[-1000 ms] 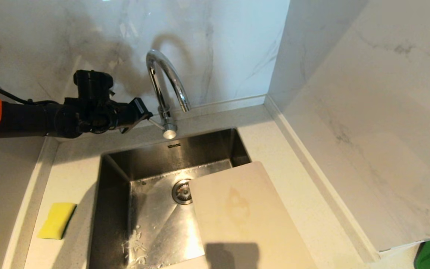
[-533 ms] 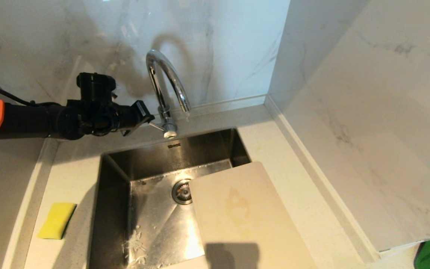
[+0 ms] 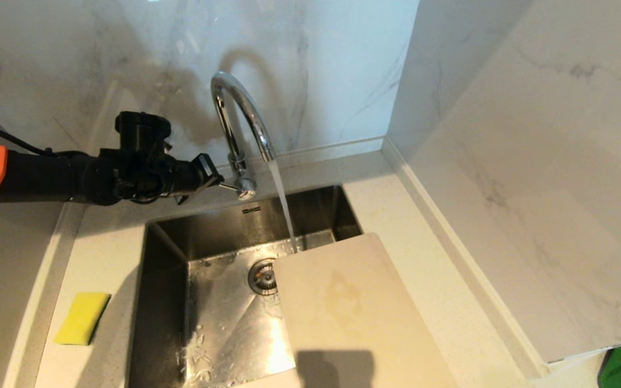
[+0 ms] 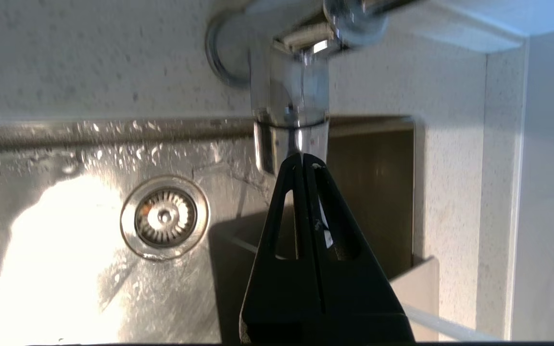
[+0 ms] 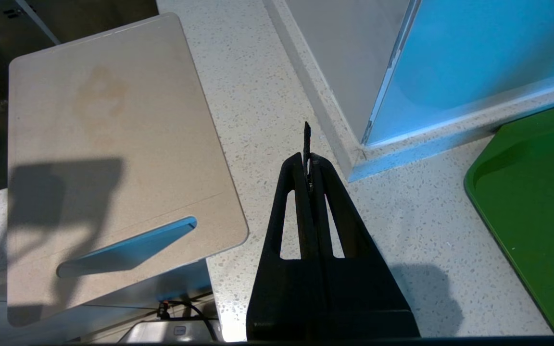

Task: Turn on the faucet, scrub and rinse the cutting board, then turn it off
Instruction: Turn on the tap, then pick up the cleaning cloth

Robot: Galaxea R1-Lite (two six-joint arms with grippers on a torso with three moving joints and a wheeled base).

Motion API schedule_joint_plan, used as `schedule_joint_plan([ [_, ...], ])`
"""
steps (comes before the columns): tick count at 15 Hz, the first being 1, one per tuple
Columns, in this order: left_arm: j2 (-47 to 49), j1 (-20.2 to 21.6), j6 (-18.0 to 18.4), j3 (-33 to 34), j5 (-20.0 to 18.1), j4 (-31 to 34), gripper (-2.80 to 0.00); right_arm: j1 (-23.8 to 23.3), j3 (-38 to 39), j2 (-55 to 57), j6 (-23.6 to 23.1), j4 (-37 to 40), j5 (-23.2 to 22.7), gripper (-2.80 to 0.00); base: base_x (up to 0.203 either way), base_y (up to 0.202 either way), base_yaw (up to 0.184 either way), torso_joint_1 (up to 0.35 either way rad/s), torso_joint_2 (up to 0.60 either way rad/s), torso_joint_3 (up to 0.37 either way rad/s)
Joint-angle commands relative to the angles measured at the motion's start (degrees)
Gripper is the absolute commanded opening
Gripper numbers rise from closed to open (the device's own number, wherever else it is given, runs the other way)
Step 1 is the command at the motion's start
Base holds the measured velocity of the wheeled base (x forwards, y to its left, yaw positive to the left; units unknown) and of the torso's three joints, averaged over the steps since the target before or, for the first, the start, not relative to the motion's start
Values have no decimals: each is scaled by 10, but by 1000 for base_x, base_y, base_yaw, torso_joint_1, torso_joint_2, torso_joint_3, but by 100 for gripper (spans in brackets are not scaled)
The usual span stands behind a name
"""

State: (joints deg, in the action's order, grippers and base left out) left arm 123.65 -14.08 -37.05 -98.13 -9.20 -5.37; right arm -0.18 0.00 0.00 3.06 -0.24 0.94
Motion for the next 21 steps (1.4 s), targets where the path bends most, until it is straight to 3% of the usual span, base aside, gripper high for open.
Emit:
schedule_joint_plan([
  [1,-13,-3,-1,18,-1,-5,-280,0,1,-1,0,0,0,-280,0,0,0,0,0,0],
  [3,-18,-3,27,21,9,-1,-280,0,1,-1,0,0,0,-280,0,0,0,0,0,0],
  [6,-28,2,174,57,25,5,-280,0,1,-1,0,0,0,-280,0,0,0,0,0,0],
  [7,-35,6,201,64,28,18,-280,0,1,-1,0,0,0,-280,0,0,0,0,0,0],
  [9,-45,11,233,60,30,86,-280,0,1,-1,0,0,-1,-280,0,0,0,0,0,0],
  [11,-65,26,300,60,36,149,-280,0,1,-1,0,0,0,-280,0,0,0,0,0,0],
  [15,-112,62,392,59,38,245,-280,0,1,-1,0,0,-1,-280,0,0,0,0,0,0],
  [17,-137,89,458,60,43,316,-280,0,1,-1,0,-1,0,-280,0,0,0,0,0,0],
  [19,-152,116,491,72,45,361,-280,0,1,-1,0,0,0,-280,0,0,0,0,0,0],
  [21,-161,136,494,93,45,379,-280,0,1,-1,0,0,0,-280,0,0,0,0,0,0],
])
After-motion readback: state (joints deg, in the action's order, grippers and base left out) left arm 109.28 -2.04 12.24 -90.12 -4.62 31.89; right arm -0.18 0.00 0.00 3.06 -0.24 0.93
